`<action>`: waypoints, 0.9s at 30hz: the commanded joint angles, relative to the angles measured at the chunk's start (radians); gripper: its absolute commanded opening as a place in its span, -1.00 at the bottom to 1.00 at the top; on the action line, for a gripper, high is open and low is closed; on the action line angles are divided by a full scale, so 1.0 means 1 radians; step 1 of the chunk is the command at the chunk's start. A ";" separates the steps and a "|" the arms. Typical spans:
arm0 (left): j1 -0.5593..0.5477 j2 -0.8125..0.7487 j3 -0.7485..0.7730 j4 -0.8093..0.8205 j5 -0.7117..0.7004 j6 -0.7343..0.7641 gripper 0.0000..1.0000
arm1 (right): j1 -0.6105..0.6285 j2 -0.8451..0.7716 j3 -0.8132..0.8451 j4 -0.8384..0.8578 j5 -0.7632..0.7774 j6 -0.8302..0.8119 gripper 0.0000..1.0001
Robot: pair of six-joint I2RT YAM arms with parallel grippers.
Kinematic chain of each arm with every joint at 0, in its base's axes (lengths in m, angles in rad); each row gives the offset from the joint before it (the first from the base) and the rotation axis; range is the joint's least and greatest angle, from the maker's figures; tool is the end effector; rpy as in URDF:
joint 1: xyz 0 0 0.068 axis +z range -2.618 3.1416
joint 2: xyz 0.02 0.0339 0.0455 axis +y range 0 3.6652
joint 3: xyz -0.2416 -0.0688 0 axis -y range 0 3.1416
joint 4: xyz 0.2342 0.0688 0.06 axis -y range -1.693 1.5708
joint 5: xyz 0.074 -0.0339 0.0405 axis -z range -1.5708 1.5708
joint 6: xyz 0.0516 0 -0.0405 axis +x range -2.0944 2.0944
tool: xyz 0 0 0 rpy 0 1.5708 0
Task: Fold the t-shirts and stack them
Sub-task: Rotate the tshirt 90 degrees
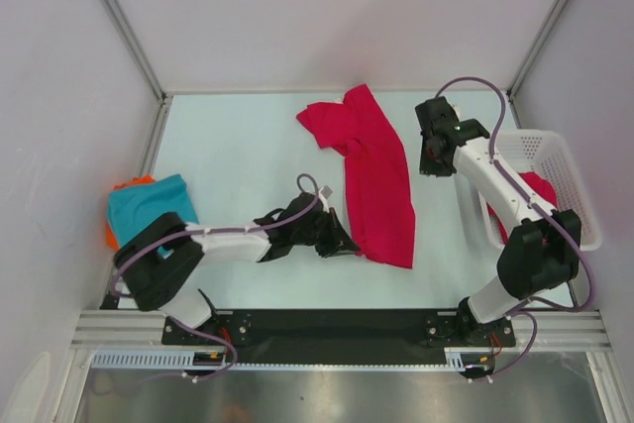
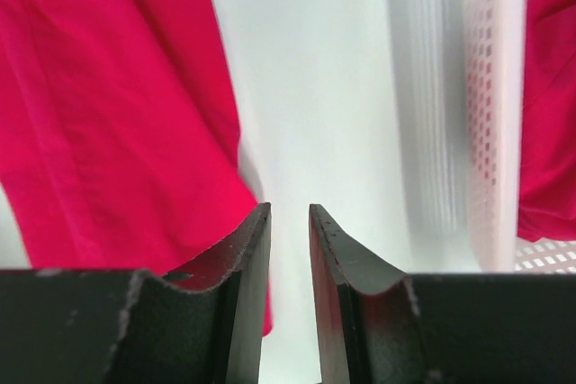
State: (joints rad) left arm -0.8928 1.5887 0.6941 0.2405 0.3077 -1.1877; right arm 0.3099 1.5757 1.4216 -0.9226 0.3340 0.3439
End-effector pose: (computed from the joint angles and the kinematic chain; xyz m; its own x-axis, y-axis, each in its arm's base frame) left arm 0.1857 -0.2555 0.1350 -0.9709 -0.2037 -0.1257 -0.0202 0.5930 -0.8050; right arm 0.3099 0.0815 0.2704 -0.8366 0.0666 -0.5438 0.1508 0.9822 -0.1118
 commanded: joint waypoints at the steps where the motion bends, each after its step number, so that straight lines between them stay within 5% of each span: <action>1: -0.009 -0.179 -0.122 -0.024 -0.033 -0.049 -1.00 | 0.038 -0.086 -0.068 0.019 -0.027 0.026 -0.41; 13: -0.028 -0.283 -0.145 -0.084 -0.022 -0.084 -1.00 | 0.147 -0.134 -0.177 0.019 -0.115 0.105 -0.38; 27: -0.112 -0.576 -0.429 -0.061 -0.079 -0.297 -1.00 | 0.350 -0.180 -0.434 0.119 -0.193 0.286 -0.31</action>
State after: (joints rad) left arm -0.9901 1.0740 0.3012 0.1696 0.2508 -1.4094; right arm 0.6235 1.4364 1.0214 -0.8532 0.1623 0.5453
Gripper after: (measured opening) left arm 0.018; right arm 0.341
